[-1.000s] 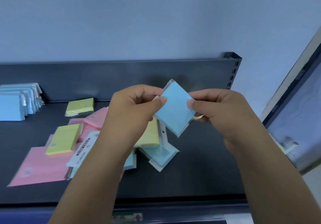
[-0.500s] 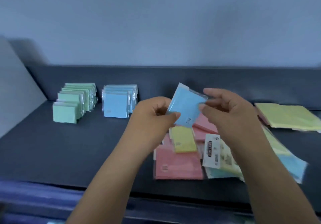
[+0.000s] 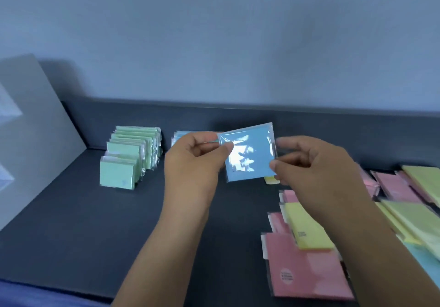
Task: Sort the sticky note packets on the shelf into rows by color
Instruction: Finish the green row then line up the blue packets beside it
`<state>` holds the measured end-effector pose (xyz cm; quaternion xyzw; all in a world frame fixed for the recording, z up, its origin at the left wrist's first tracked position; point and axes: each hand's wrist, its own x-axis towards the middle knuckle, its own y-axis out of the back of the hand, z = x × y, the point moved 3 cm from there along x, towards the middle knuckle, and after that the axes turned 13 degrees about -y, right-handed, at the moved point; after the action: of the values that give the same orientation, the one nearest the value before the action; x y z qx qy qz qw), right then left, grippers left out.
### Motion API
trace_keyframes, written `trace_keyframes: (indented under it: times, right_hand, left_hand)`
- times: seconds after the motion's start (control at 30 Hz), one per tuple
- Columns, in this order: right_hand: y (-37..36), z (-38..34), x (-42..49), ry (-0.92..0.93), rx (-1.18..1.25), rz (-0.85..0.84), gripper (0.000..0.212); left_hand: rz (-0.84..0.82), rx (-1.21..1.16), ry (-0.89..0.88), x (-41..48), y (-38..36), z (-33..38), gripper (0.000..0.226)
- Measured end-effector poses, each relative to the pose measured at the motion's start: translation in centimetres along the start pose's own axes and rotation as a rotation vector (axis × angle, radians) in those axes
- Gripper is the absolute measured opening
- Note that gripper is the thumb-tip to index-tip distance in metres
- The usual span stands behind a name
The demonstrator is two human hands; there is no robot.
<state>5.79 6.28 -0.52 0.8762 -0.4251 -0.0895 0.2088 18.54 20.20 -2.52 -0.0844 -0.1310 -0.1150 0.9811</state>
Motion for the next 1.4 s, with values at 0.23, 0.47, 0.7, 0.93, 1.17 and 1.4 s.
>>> trace_keyframes:
  times: [0.23,0.47,0.7,0.93,1.17,1.4]
  right_hand:
    - [-3.2,-2.2,-0.7,-0.031,-0.012,0.005,0.054]
    - [-10.8,-3.5,0.0,-0.142,-0.332,0.05,0.03]
    - [-16.0,-4.5,0.1,-0.366,-0.34,-0.011,0.034]
    - [-17.1,-4.6,0.7,-0.4,-0.234,0.007,0.027]
    - [-17.0,-4.1,1.1,-0.409,-0.179,0.026,0.022]
    - [-16.2,-3.5,1.0,-0.429,-0.2,0.062,0.036]
  left_hand:
    - [-0.173,0.201,-0.137,2.5,3.3,0.7,0.016]
    - [-0.427,0.303,0.034,5.0,8.2,-0.7,0.036]
    - [-0.69,0.537,0.049,6.7,9.6,-3.2,0.07]
    - [-0.679,0.465,0.087,7.2,9.8,-4.2,0.052]
    - [-0.601,0.44,0.1,7.6,10.0,-4.0,0.019]
    - [-0.607,0.44,0.117,7.1,10.1,-3.7,0.017]
